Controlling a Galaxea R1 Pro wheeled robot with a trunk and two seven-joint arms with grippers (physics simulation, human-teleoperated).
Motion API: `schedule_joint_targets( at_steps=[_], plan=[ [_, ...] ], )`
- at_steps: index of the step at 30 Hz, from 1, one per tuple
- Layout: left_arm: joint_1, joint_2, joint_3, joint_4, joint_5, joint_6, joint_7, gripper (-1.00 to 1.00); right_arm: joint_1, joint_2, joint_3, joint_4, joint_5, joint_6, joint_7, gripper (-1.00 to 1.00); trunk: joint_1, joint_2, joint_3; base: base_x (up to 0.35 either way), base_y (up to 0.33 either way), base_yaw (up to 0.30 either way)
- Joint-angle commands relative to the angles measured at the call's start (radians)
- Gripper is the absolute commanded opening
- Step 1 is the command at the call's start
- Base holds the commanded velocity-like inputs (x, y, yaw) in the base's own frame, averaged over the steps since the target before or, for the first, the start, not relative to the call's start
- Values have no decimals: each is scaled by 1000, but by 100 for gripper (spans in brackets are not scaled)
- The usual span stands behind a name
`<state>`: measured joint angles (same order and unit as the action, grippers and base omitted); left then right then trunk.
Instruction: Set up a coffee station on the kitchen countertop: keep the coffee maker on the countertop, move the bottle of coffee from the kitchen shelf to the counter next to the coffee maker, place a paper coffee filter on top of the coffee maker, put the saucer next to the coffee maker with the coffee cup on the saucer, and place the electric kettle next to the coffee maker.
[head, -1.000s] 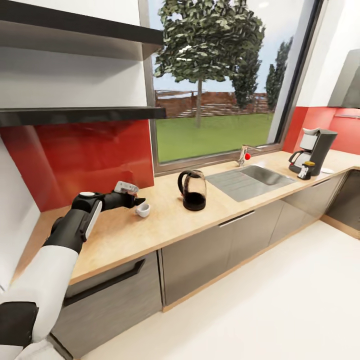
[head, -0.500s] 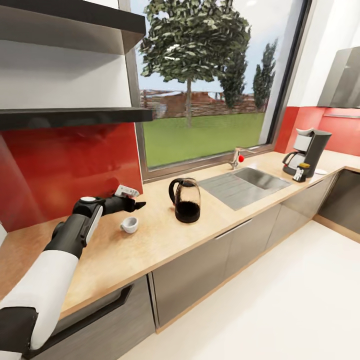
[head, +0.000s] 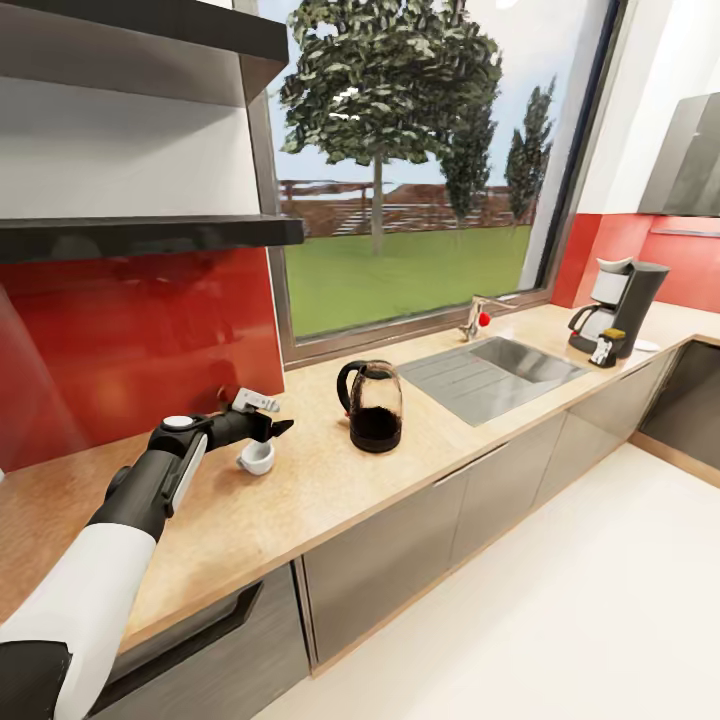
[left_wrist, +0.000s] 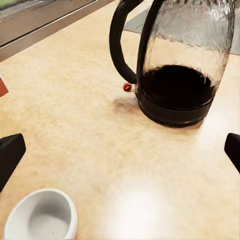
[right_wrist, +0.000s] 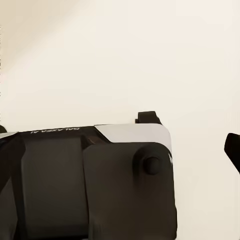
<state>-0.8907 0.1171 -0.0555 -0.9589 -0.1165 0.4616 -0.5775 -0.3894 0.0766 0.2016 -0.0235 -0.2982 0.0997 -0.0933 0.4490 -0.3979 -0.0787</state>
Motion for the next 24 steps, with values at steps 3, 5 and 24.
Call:
schedule_joint_targets(
  at_steps=[3, 5, 24],
  plan=[
    [-1, 0, -2, -1, -7, 2, -5, 100, 0, 0, 9, -3, -9, 6, -5, 100, 1, -2, -2, 300, -17, 0],
    [-1, -2, -2, -1, -6, 2, -5, 100, 0, 0, 9, -2, -9, 6, -5, 100, 1, -2, -2, 287, -113, 0],
    [15, -6, -3, -1, -3, 0, -5, 100, 0, 2, 9, -3, -9, 6, -5, 100, 1, -2, -2, 176, -115, 0]
  ],
)
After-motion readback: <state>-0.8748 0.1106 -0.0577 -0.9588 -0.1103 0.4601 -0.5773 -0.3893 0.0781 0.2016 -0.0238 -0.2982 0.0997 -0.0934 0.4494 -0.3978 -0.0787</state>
